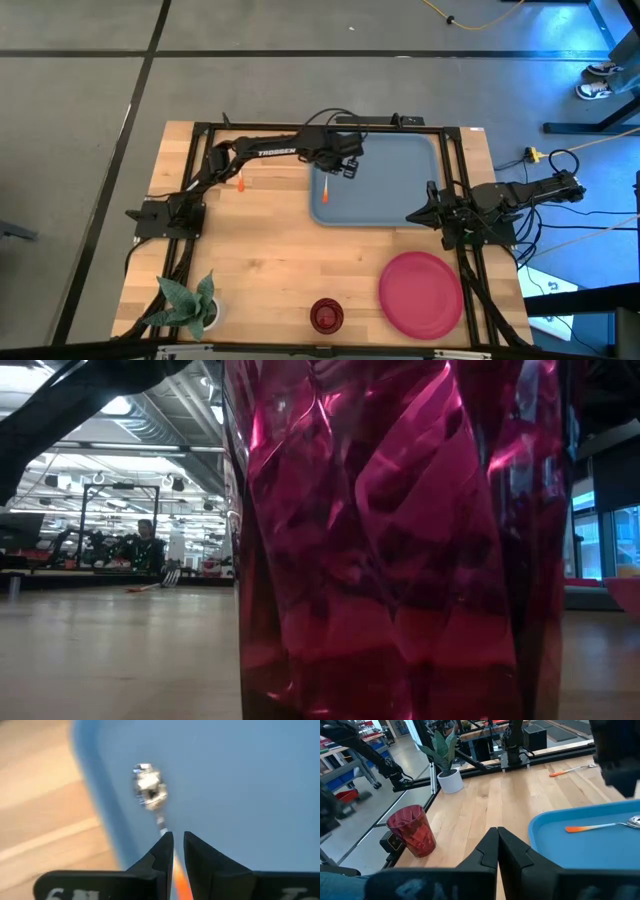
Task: Pick and place plate/cup/fork/spoon on tray
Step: Put the orange fork to the right side of the orange spoon on the blue tray
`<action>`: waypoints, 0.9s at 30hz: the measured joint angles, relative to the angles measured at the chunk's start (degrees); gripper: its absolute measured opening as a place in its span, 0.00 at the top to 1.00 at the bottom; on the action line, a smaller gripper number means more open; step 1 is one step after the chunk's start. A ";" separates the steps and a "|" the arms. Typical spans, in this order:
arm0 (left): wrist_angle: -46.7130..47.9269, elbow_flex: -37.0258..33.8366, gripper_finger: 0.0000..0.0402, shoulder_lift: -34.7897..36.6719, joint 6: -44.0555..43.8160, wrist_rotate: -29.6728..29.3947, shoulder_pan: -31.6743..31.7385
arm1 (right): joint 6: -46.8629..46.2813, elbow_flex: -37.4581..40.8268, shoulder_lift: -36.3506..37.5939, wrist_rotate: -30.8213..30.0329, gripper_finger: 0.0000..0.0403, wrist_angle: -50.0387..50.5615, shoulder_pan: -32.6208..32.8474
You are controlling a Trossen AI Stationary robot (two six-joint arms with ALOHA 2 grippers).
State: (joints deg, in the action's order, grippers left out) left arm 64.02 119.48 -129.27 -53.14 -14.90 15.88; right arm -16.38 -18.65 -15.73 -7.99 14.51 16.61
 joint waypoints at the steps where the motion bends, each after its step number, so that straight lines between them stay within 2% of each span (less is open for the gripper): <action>1: 3.05 1.51 0.91 0.00 0.35 -0.99 -0.24 | -0.01 0.00 -0.01 0.01 0.98 -0.08 0.00; 9: 25.32 11.66 0.91 0.01 0.33 -4.08 -0.26 | -0.04 0.00 -0.01 0.02 0.98 -0.10 0.00; 14: 25.93 12.24 0.91 1.65 4.87 -2.90 0.28 | 0.73 0.00 0.01 0.02 0.98 0.28 0.00; 18: 26.01 11.82 0.91 3.67 8.35 -2.90 1.21 | 4.83 0.00 -0.04 -0.09 0.98 0.88 0.02; 21: 26.07 11.66 0.91 4.13 9.47 -3.39 1.94 | 6.19 0.00 -0.15 -4.27 0.98 0.99 0.04; 27: 25.87 11.07 0.91 5.81 16.71 0.09 4.28 | 4.35 0.00 -1.04 -18.31 0.98 7.51 0.01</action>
State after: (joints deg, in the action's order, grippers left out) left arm 89.89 130.55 -123.46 -36.43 -14.80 20.16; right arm -12.03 -18.65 -16.77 -26.29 22.02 16.62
